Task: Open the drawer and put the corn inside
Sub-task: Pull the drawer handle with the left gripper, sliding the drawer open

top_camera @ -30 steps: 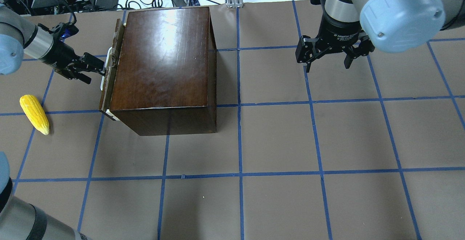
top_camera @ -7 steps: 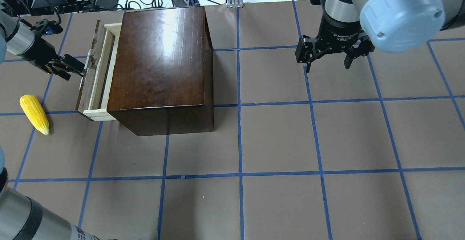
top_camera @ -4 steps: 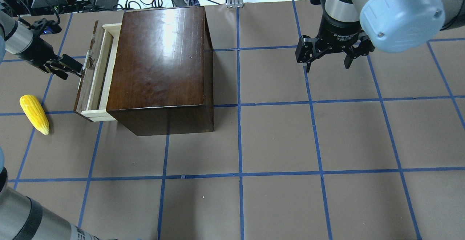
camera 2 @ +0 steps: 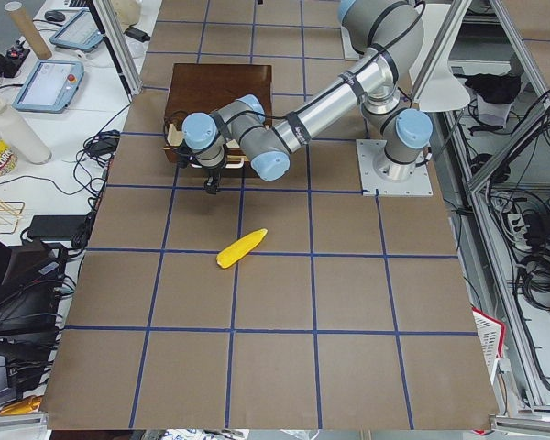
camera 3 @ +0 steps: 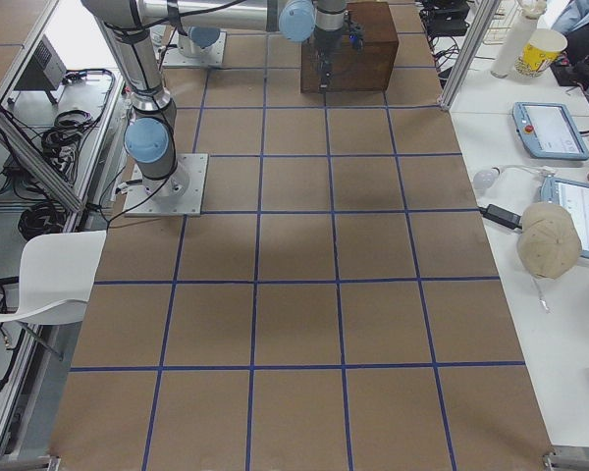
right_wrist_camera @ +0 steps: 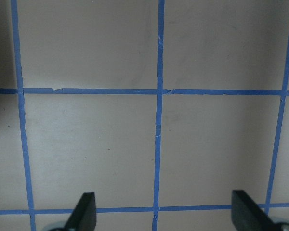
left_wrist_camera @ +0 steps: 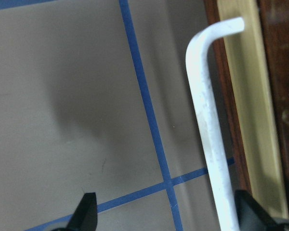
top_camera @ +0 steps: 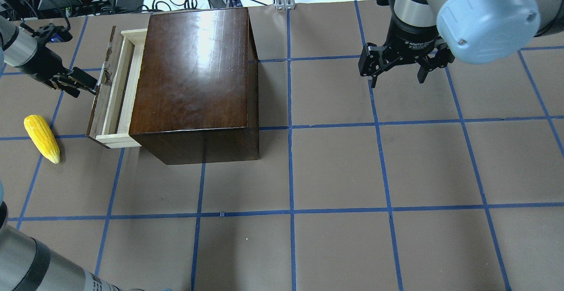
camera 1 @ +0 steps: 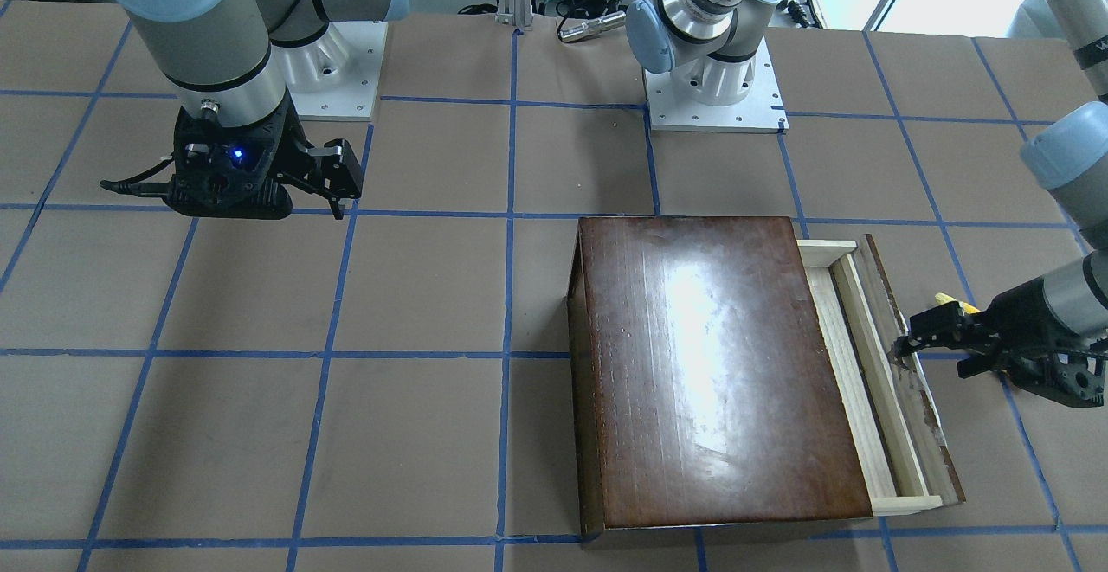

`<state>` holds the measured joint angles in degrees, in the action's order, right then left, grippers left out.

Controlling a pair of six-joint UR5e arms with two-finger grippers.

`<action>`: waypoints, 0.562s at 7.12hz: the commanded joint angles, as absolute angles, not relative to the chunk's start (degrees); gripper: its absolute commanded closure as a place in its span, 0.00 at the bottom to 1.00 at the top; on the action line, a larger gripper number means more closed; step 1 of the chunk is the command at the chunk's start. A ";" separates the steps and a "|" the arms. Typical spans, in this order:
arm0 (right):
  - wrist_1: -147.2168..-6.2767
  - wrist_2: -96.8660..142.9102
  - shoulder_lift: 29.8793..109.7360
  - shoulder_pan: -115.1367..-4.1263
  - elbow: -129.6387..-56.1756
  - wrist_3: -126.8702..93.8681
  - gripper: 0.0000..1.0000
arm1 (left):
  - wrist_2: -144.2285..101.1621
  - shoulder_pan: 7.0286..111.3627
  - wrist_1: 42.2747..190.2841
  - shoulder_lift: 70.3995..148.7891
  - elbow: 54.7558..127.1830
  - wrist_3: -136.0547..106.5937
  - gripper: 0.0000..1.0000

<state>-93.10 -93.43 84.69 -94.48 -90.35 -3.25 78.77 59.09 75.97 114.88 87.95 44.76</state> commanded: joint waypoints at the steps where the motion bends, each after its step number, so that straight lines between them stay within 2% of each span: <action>1: -93.08 -93.43 84.73 -94.48 -90.35 -3.25 0.00 | 78.84 58.54 75.85 115.05 87.89 45.17 0.00; 4: -93.08 -93.34 84.64 -94.48 -90.35 -3.25 0.00 | 80.33 57.92 75.32 115.05 87.89 45.70 0.00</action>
